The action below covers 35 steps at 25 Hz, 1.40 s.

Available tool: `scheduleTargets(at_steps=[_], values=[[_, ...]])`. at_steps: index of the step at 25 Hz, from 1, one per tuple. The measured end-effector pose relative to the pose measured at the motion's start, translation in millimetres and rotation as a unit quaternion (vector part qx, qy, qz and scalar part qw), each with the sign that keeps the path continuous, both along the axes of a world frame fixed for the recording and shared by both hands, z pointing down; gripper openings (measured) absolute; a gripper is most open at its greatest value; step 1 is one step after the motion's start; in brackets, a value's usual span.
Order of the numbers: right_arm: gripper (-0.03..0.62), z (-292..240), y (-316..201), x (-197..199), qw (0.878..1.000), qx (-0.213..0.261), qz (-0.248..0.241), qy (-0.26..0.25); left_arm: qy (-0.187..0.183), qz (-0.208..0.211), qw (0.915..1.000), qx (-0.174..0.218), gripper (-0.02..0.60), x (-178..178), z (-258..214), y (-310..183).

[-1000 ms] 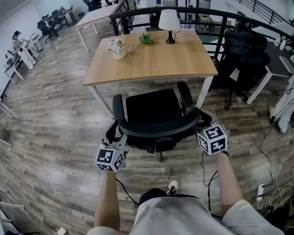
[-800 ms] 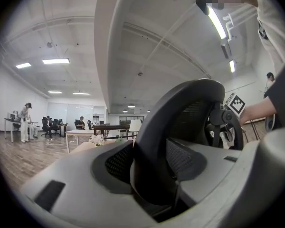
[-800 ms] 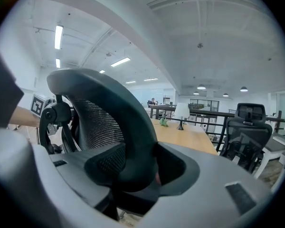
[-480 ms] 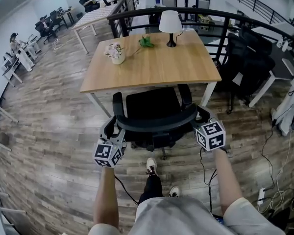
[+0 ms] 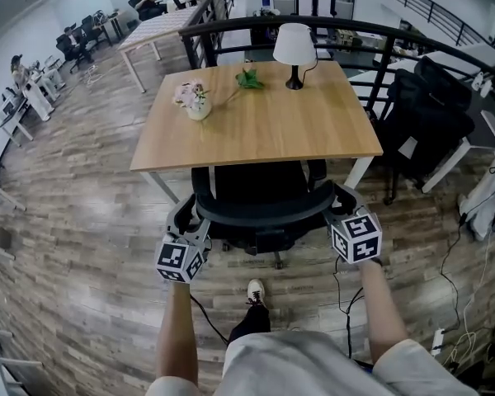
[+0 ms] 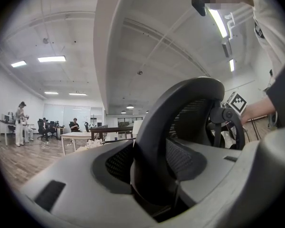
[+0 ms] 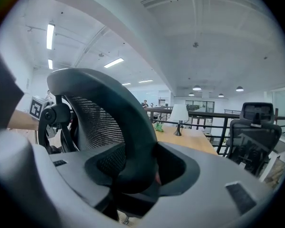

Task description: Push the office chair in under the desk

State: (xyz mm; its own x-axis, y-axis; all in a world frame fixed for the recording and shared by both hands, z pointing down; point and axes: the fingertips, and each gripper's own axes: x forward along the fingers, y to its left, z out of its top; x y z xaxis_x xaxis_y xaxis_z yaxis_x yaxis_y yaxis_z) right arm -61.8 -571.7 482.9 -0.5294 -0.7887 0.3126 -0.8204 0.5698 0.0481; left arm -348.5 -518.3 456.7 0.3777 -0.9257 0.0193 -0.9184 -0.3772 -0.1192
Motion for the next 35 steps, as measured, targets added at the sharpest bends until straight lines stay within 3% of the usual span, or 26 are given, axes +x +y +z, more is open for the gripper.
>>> scheduleTargets(at_steps=[16, 35], values=[[0.218, -1.9, -114.8, -32.3, 1.000, -0.008, 0.027, 0.013, -0.003, 0.028, 0.9996, -0.001, 0.247, -34.5, -2.8, -132.5], [0.218, 0.7, -191.2, -58.9, 0.997, 0.003, 0.071, 0.007, -0.006, 0.054, 0.9985, 0.003, 0.247, -62.9, 0.9, -225.2]])
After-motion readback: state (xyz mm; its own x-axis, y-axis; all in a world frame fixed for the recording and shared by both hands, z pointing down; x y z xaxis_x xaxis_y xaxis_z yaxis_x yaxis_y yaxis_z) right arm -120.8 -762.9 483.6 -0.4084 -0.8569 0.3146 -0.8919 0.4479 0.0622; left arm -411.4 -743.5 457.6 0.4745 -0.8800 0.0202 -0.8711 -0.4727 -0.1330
